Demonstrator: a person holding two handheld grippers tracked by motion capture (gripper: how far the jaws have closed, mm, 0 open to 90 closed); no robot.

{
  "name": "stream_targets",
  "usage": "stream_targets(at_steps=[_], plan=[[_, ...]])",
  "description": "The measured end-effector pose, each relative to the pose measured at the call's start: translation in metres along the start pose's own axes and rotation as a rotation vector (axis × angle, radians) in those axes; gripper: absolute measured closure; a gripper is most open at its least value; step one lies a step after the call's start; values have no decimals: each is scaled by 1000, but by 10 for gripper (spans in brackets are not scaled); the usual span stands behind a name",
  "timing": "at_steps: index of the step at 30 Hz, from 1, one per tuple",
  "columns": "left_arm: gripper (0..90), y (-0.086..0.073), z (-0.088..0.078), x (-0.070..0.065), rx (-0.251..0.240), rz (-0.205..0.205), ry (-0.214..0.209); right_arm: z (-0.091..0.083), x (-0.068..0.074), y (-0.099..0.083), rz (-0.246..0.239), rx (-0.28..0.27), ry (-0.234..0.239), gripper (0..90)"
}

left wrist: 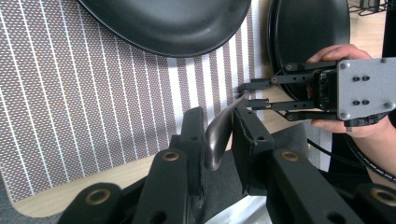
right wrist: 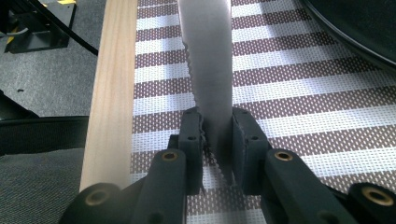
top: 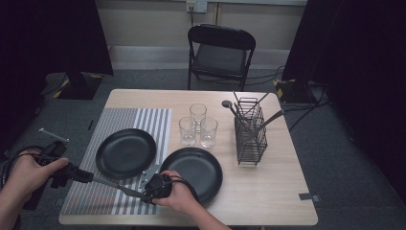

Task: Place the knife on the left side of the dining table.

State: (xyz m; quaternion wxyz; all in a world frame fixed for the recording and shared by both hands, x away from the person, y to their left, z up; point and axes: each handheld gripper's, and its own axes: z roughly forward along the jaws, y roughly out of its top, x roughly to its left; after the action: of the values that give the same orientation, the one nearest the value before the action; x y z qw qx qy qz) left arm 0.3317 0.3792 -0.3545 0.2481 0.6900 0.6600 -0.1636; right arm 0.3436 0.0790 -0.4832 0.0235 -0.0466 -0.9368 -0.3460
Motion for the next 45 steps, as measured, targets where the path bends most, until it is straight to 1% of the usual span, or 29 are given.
stream_targets(at_steps=[1,2,3,7,8,11,13,18,19,20,22,24,25,26,27,28,29,30,32,33,34,35,36,37,40,41,43,44,45], plan=[[744,-1,1,1,-8,-3,1,0,0,0,-1,-1,1,762],[744,-1,0,2,1,3,-2,0,0,0,-1,0,1,762],[743,-1,1,2,-4,-7,-7,0,0,0,-1,-1,-1,762],[735,-2,2,4,-6,-4,11,0,0,0,-4,0,-1,762],[734,-2,2,4,4,-8,5,0,1,0,-4,1,-2,762],[734,-3,2,4,2,-9,3,0,2,0,-5,1,-7,762],[732,-3,2,4,2,-8,7,0,2,0,-14,2,-10,763],[727,-2,3,4,1,-11,25,0,2,0,-15,2,-13,764],[725,-2,3,5,3,-11,13,0,2,0,-14,5,-16,764],[724,-3,4,5,2,-15,15,0,3,0,-15,4,-16,764],[723,-3,3,7,13,3,10,0,3,0,-14,4,-17,764],[722,-4,4,8,1,-9,25,0,3,0,-17,3,-18,764],[720,-4,4,8,7,-15,20,0,3,0,-16,4,-17,764],[718,-4,4,9,5,-9,20,0,3,0,-16,4,-18,764],[716,-4,5,9,4,-14,20,0,3,0,-21,2,-19,764],[714,-4,5,10,6,-5,32,0,3,0,-24,3,-21,764],[712,-5,5,10,5,-9,23,0,3,0,-25,5,-22,764],[713,-5,4,12,13,3,27,0,4,0,-24,4,-23,765],[712,-5,5,12,5,-3,26,0,4,0,-25,5,-23,764],[711,-6,6,11,-3,-20,21,0,3,0,-26,5,-22,764],[710,-6,7,12,1,-25,15,0,4,0,-25,6,-23,764],[707,-6,7,13,-2,-23,24,0,4,0,-22,7,-23,764],[705,-6,8,14,0,-27,17,0,4,0,-21,8,-24,764],[702,-6,8,16,3,-22,28,0,4,0,-24,4,-23,764],[698,-7,9,20,9,-24,17,0,3,0,-25,5,-22,764],[697,-7,9,20,2,-34,19,0,4,0,-25,6,-23,764],[697,-8,9,21,-3,-34,15,0,4,0,-24,4,-22,764],[696,-8,10,21,-11,-41,16,0,4,0,-25,4,-22,764],[695,-8,10,22,-8,-35,21,0,4,0,-24,6,-23,764]])
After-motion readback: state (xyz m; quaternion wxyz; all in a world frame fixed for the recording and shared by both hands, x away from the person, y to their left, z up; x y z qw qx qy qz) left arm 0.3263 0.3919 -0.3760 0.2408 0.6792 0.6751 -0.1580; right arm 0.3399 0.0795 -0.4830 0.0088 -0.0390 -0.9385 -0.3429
